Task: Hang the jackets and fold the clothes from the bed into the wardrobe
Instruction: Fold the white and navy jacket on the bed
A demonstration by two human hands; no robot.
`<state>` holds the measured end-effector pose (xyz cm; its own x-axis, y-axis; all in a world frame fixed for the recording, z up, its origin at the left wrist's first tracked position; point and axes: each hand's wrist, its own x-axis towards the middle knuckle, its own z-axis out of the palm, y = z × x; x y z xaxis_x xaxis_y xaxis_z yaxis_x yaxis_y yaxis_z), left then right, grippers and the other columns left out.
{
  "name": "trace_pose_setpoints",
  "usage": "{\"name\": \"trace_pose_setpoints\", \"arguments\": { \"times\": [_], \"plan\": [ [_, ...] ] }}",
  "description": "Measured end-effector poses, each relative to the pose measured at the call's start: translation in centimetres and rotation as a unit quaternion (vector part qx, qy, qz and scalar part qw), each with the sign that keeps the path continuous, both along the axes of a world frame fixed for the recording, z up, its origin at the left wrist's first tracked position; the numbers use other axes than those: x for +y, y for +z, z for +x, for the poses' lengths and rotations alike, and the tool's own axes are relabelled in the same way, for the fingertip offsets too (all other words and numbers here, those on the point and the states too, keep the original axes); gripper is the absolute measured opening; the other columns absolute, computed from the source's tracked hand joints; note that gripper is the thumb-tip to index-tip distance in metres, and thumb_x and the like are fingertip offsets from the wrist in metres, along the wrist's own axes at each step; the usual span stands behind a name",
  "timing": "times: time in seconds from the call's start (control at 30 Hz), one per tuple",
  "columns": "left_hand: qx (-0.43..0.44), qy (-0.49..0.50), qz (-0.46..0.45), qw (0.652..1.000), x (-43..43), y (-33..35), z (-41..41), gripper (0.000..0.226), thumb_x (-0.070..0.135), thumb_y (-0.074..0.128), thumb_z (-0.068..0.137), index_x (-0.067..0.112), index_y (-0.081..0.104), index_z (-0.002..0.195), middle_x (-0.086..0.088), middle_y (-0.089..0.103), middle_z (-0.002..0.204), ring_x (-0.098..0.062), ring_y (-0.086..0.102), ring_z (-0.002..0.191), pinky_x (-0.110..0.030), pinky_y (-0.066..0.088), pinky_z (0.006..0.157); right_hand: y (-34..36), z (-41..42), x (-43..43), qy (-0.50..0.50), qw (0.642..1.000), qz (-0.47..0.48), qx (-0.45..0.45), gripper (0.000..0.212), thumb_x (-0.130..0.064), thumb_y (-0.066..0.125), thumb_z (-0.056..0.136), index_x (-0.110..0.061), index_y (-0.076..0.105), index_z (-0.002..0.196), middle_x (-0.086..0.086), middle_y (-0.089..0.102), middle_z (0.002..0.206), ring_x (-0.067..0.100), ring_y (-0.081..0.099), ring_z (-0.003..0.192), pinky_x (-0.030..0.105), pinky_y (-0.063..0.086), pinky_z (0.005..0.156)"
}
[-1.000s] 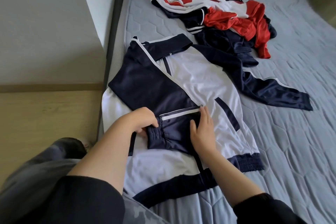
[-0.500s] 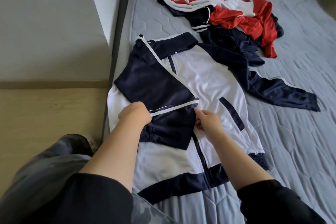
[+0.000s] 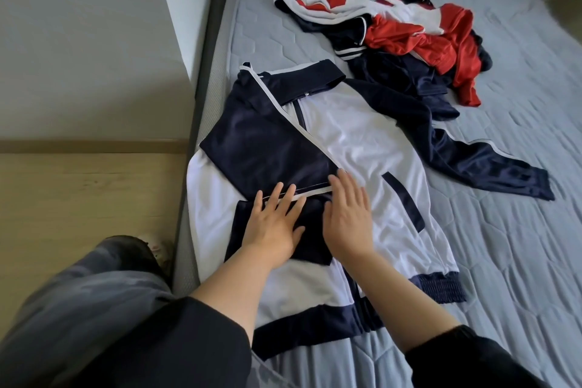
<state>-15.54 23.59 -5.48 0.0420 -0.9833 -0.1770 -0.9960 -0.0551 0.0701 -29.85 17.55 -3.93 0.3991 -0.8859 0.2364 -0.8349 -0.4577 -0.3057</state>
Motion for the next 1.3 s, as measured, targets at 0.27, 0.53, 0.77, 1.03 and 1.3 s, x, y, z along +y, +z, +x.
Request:
{"name": "trace_pose_setpoints", "arguments": {
  "times": [0.27, 0.53, 0.77, 1.03, 1.3],
  "plan": [
    [0.002, 0.070, -0.013, 0.997, 0.9, -1.2, 0.5, 0.069, 0.060, 0.017, 0.094, 0.028, -0.003, 0.152, 0.006, -0.011, 0.160, -0.023, -0.015, 0.146, -0.051, -0.010, 0.114, -3.1, -2.7, -2.2, -0.031, 0.972, 0.155, 0.174, 0.065, -0.046, 0.016, 0.099, -0.015, -0.003, 0.153, 0.000, -0.002, 0.161, 0.014, -0.010, 0.147, 0.043, -0.007, 0.118],
    [0.010, 0.109, -0.030, 0.994, -0.2, -0.5, 0.9, 0.070, 0.060, 0.014, 0.093, 0.026, 0.003, 0.153, 0.003, -0.005, 0.161, -0.023, -0.013, 0.146, -0.053, -0.006, 0.114, -3.5, -2.7, -2.3, -0.026, 0.973, 0.153, 0.169, 0.066, -0.047, 0.018, 0.099, -0.016, -0.003, 0.153, 0.000, -0.002, 0.161, 0.015, -0.007, 0.148, 0.043, -0.004, 0.118],
    [-0.014, -0.005, -0.056, 0.998, -2.6, 1.7, -0.5, 0.069, 0.057, 0.022, 0.094, 0.028, 0.002, 0.152, -0.003, -0.008, 0.161, -0.025, -0.016, 0.146, -0.054, -0.003, 0.114, -0.9, -4.8, -3.7, -0.037, 0.979, 0.166, -0.114, 0.043, -0.028, 0.042, 0.098, -0.017, 0.043, 0.139, -0.001, 0.047, 0.141, 0.019, 0.041, 0.130, 0.033, 0.035, 0.105],
    [0.050, -0.048, 0.028, 0.997, -9.5, 5.1, -6.4, 0.068, 0.048, 0.029, 0.097, 0.028, -0.006, 0.152, -0.002, -0.010, 0.160, -0.022, -0.015, 0.146, -0.051, -0.004, 0.116, 1.7, -9.1, -10.1, -0.190, 0.941, 0.154, -0.233, 0.025, -0.018, 0.045, 0.093, -0.017, 0.055, 0.116, -0.004, 0.048, 0.113, 0.013, 0.051, 0.093, 0.028, 0.040, 0.084],
    [0.059, -0.031, 0.056, 0.996, -10.3, 3.3, -6.7, 0.064, 0.038, 0.032, 0.098, 0.027, -0.001, 0.152, 0.000, -0.004, 0.161, -0.019, -0.011, 0.146, -0.049, 0.002, 0.116, 1.5, -15.5, -17.0, -0.385, 0.455, 0.340, -0.728, 0.053, -0.029, 0.053, 0.096, -0.010, 0.036, 0.143, 0.010, 0.046, 0.140, 0.023, 0.047, 0.130, 0.031, 0.039, 0.104]
  ]
}}
